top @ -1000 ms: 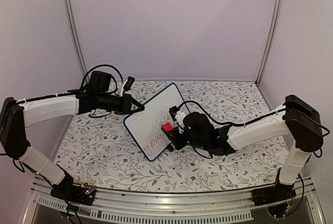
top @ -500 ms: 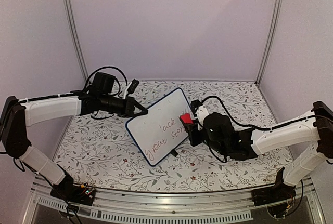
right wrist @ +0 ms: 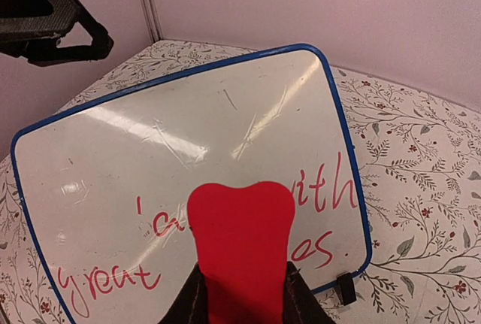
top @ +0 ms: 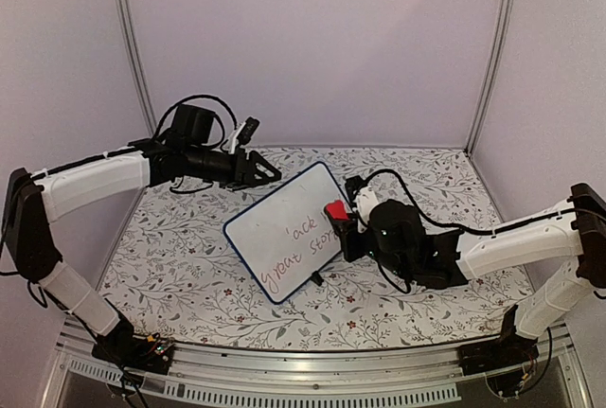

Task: Erase the whiteboard
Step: Erase the whiteboard on the whiteboard stand.

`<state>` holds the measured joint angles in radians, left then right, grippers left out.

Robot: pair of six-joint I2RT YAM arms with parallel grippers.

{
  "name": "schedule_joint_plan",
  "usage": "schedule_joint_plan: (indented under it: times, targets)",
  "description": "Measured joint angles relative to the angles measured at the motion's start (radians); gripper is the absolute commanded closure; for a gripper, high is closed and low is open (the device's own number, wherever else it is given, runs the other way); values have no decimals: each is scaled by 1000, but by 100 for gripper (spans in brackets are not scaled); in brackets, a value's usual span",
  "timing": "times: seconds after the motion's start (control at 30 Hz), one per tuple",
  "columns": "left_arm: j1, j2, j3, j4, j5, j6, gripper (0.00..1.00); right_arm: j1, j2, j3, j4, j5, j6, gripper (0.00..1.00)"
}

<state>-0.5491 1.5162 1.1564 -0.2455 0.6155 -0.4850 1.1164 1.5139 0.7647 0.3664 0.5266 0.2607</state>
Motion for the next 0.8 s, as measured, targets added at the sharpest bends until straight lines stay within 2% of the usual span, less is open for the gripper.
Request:
schedule_joint_plan:
  times: [0.13,0.3,0.57,0.7,0.8]
  targets:
    - [0,66,93,-23,-8,6,41,0,2,6,-5,-4,-3,77]
    - [-1,112,79,-38,-51,13,40,0,18,38,-21,-24,-4,77]
    - [-15,111,18,-35,-56,34,60,1,111,140,-41,-81,-11,77]
    - [-28,111,18,-29,-58,42,74,12,189,214,-58,-97,-14,77]
    - [-29,111,18,-29,-57,46,79,25,216,231,-66,-103,-14,77]
